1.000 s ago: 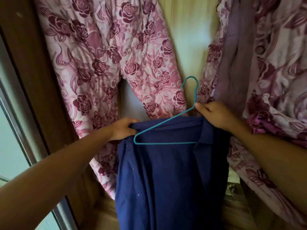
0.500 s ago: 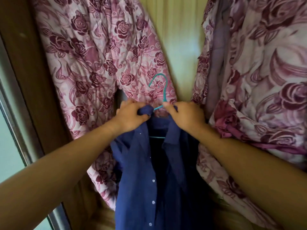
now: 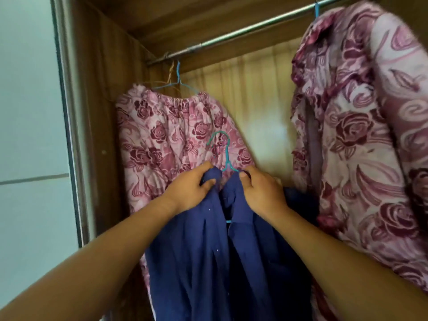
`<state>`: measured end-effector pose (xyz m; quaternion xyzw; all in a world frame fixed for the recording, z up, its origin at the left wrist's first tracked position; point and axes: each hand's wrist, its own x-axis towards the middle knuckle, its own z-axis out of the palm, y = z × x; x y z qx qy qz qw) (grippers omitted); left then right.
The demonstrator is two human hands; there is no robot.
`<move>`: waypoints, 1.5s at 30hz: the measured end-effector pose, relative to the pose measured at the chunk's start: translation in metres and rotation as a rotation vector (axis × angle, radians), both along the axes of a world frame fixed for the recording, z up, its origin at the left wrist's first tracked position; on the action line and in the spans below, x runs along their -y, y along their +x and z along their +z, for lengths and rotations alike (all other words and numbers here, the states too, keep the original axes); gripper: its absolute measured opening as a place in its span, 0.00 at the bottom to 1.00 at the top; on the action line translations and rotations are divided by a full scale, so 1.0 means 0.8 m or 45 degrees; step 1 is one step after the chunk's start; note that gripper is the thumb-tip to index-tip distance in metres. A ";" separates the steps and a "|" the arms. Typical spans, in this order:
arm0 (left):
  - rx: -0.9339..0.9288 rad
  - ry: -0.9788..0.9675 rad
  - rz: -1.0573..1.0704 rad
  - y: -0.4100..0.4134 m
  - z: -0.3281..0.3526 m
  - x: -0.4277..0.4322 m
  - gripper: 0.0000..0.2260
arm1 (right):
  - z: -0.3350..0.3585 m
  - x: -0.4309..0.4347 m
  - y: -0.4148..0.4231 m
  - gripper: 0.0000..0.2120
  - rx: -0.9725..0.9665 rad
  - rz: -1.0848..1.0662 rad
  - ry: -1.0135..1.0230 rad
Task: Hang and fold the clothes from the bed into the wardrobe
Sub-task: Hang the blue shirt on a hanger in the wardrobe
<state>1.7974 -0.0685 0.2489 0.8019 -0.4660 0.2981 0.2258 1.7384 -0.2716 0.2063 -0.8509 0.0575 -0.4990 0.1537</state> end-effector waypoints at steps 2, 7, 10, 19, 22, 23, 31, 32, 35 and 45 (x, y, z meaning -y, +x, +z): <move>0.040 -0.034 0.002 0.002 0.034 -0.010 0.06 | 0.026 0.003 0.000 0.14 -0.034 -0.071 -0.053; 0.114 0.011 -0.029 -0.003 0.106 -0.026 0.07 | 0.088 0.006 -0.004 0.15 -0.055 -0.118 -0.126; 0.207 0.075 0.024 -0.005 0.138 -0.035 0.10 | 0.123 0.008 -0.003 0.13 -0.018 -0.085 -0.133; 0.530 0.291 0.397 0.012 0.207 -0.038 0.18 | 0.203 0.031 0.043 0.14 0.052 -0.213 -0.032; 0.626 0.340 0.560 0.017 0.231 -0.027 0.21 | 0.223 0.049 0.068 0.14 0.060 -0.172 0.050; 0.647 0.345 0.591 0.019 0.240 -0.021 0.21 | 0.230 0.055 0.077 0.14 0.059 -0.168 0.068; 0.746 0.316 0.664 0.049 0.301 0.045 0.17 | 0.301 0.092 0.146 0.19 -0.006 -0.265 0.209; 0.739 0.313 0.670 0.055 0.310 0.053 0.18 | 0.309 0.097 0.155 0.19 -0.017 -0.295 0.201; 0.728 0.315 0.706 0.074 0.332 0.070 0.19 | 0.333 0.113 0.177 0.19 0.011 -0.329 0.182; 0.873 0.338 0.948 0.083 0.402 0.065 0.17 | 0.405 0.111 0.226 0.19 0.109 0.137 0.261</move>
